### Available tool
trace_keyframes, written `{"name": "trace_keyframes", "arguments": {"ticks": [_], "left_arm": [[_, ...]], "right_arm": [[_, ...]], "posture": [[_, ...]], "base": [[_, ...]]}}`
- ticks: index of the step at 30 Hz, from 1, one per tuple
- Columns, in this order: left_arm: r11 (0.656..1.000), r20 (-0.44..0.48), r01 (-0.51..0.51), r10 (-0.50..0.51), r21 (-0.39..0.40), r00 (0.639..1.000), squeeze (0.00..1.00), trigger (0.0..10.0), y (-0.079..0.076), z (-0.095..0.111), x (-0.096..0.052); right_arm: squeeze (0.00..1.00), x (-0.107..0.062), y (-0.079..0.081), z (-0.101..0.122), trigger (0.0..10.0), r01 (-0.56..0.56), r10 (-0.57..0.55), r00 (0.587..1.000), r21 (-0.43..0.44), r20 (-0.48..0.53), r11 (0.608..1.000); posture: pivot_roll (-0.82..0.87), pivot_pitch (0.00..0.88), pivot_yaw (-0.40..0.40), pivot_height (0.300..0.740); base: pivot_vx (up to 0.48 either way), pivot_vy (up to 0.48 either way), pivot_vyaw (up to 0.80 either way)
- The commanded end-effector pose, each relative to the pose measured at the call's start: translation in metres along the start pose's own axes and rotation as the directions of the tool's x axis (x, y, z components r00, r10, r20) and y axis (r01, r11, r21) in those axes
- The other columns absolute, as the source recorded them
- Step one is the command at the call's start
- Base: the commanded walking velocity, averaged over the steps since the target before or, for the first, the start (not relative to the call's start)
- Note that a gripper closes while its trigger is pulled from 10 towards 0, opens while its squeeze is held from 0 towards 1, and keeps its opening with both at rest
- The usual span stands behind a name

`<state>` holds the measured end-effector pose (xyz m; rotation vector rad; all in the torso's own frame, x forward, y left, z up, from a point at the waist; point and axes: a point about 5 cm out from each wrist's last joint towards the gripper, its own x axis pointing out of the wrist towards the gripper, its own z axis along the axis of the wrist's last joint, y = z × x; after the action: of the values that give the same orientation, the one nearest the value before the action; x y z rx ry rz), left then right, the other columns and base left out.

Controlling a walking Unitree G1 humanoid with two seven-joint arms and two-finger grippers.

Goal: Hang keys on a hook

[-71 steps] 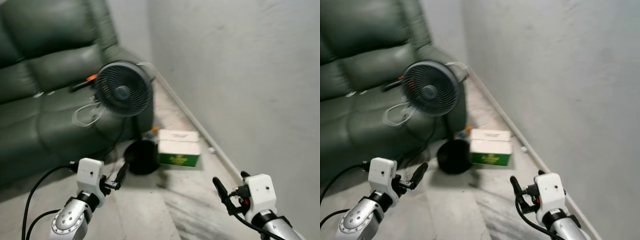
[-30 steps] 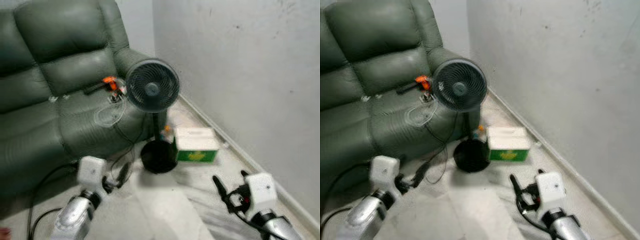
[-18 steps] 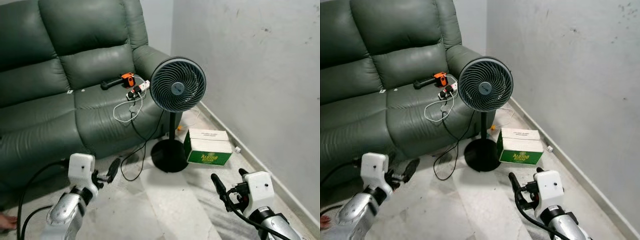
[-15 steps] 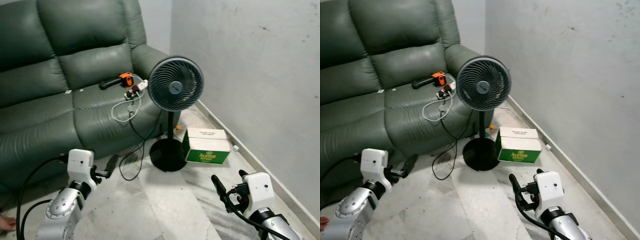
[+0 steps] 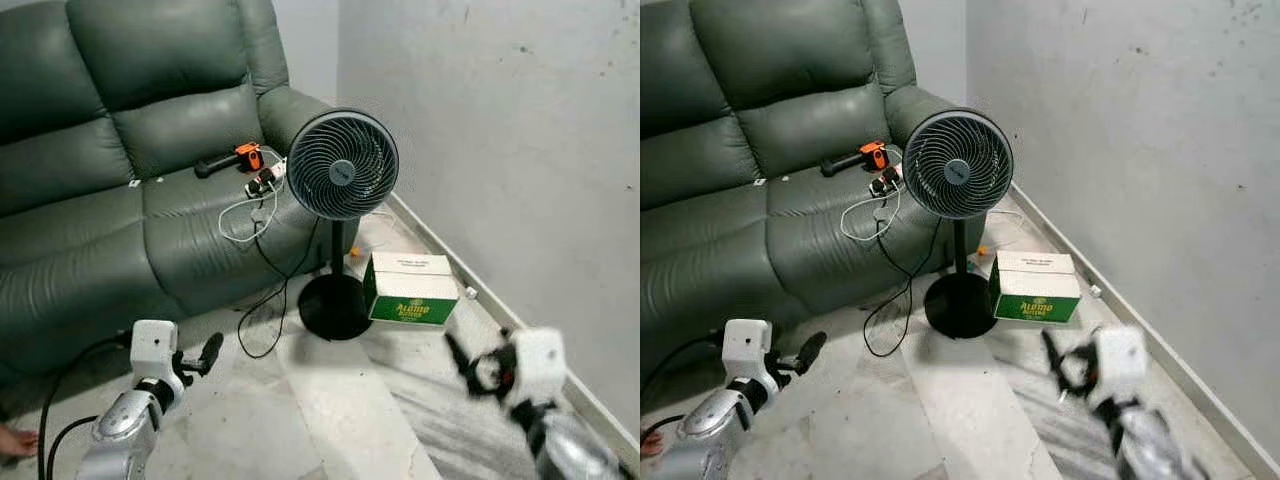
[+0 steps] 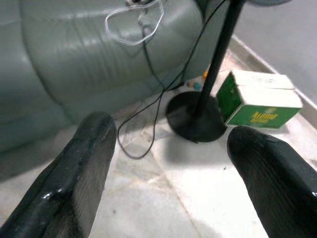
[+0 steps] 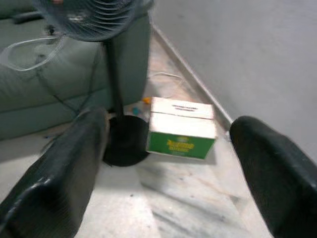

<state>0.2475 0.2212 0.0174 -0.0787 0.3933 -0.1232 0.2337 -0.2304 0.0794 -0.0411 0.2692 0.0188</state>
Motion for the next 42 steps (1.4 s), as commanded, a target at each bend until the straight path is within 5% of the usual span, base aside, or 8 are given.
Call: {"name": "trace_keyframes", "arguments": {"ticks": [1,6,9,16,25,34,42], "left_arm": [[0.999,-0.034,-0.036,0.036,0.001,0.999,0.0,10.0,0.011,-0.008,0.002],[0.994,-0.187,-0.107,0.102,-0.015,0.977,0.0,10.0,0.016,-0.037,0.009],[0.993,-0.25,-0.114,0.103,-0.028,0.963,0.0,10.0,0.012,-0.05,0.008],[0.991,-0.373,-0.133,0.114,-0.024,0.921,0.0,10.0,0.003,-0.074,0.003],[0.994,-0.5,-0.105,0.073,-0.036,0.863,0.0,10.0,-0.012,-0.109,-0.015],[0.997,-0.575,-0.081,0.067,0.002,0.816,0.0,10.0,-0.009,-0.131,-0.037],[0.997,-0.593,-0.068,0.067,0.02,0.802,0.0,10.0,-0.006,-0.135,-0.043]], "right_arm": [[0.0,0.008,-0.005,-0.018,10.0,0.018,-0.015,0.997,0.037,-0.074,0.999],[0.0,0.037,-0.008,-0.06,10.0,0.048,-0.034,0.966,0.046,-0.255,0.998],[0.0,0.039,-0.004,-0.078,10.0,0.033,-0.024,0.943,0.021,-0.332,0.999],[0.0,0.034,-0.007,-0.106,10.0,0.055,-0.049,0.888,-0.001,-0.458,0.998],[0.0,0.007,0.011,-0.15,10.0,-0.08,-0.006,0.775,-0.107,-0.632,0.991],[0.0,-0.006,0.016,-0.163,10.0,-0.15,0.018,0.739,-0.139,-0.674,0.979],[0.0,0.0,0.008,-0.157,10.0,-0.175,0.005,0.73,-0.18,-0.683,0.968]], "posture": [[-0.04,0.014,0.038,0.74],[-0.05,0.01,0.034,0.74],[-0.06,0.01,0.032,0.74],[-0.06,0.015,0.028,0.74],[-0.08,0.015,0.025,0.74],[-0.08,0.029,0.026,0.74],[-0.08,0.031,0.025,0.74]], "base": [[0.0,0.0,0.0],[0.0,0.0,0.0],[0.0,0.0,0.0],[0.0,0.0,0.0],[0.0,0.0,0.0],[0.139,0.0,0.0],[0.259,0.0,0.0]]}}
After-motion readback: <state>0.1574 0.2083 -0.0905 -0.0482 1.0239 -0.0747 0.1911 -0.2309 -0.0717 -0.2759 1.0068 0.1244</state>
